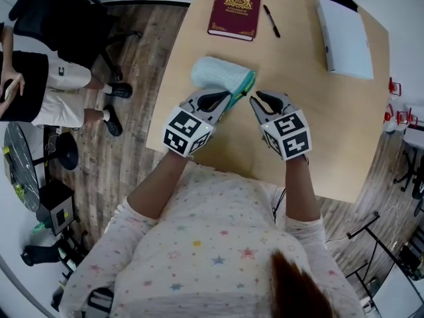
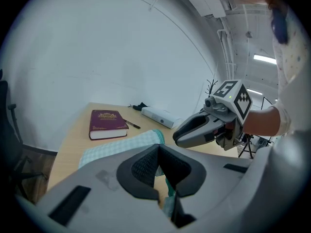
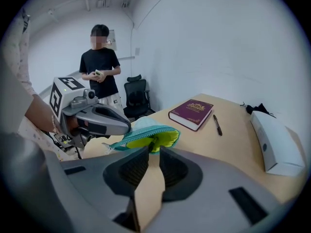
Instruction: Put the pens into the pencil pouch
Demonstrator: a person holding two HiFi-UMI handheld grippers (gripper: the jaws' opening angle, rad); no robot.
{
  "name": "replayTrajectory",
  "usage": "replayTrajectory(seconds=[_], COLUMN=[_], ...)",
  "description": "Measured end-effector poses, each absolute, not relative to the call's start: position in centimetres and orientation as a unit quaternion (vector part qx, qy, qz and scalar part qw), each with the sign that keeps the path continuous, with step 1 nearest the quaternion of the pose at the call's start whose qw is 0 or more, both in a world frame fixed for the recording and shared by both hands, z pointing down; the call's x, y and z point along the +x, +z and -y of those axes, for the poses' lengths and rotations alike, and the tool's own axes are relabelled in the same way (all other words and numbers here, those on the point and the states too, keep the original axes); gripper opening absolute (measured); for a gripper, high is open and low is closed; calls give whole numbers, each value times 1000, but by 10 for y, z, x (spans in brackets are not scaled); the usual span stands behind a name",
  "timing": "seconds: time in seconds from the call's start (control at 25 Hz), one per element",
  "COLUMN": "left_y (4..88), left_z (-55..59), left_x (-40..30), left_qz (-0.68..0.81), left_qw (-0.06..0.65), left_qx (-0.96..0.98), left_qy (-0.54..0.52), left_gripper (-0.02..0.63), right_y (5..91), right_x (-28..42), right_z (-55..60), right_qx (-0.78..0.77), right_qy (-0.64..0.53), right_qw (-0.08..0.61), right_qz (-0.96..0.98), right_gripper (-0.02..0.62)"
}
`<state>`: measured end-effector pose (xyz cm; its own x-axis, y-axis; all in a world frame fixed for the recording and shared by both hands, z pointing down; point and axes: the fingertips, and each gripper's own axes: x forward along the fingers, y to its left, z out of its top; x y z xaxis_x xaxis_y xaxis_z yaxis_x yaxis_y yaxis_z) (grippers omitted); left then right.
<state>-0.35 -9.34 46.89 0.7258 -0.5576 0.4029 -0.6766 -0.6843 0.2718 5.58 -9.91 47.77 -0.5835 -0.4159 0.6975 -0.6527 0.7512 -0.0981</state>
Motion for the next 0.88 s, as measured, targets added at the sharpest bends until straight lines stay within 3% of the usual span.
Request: replayTrajectory(seconds=[0.56,0.88], left_y=[467,469], left_z=[93,91], left_x=[-5,-3], left_qz=[346,344], left_qw=[200,200], left_qx=[905,905], left_qy=[145,152], left_gripper=[12,12], right_y=[443,444], right_x=[113,177], right_z=[107,100], right_qx=[412,487], right_qy=[219,204], right_qw=[160,152], right_qz=[870,836], right_gripper=[51,49])
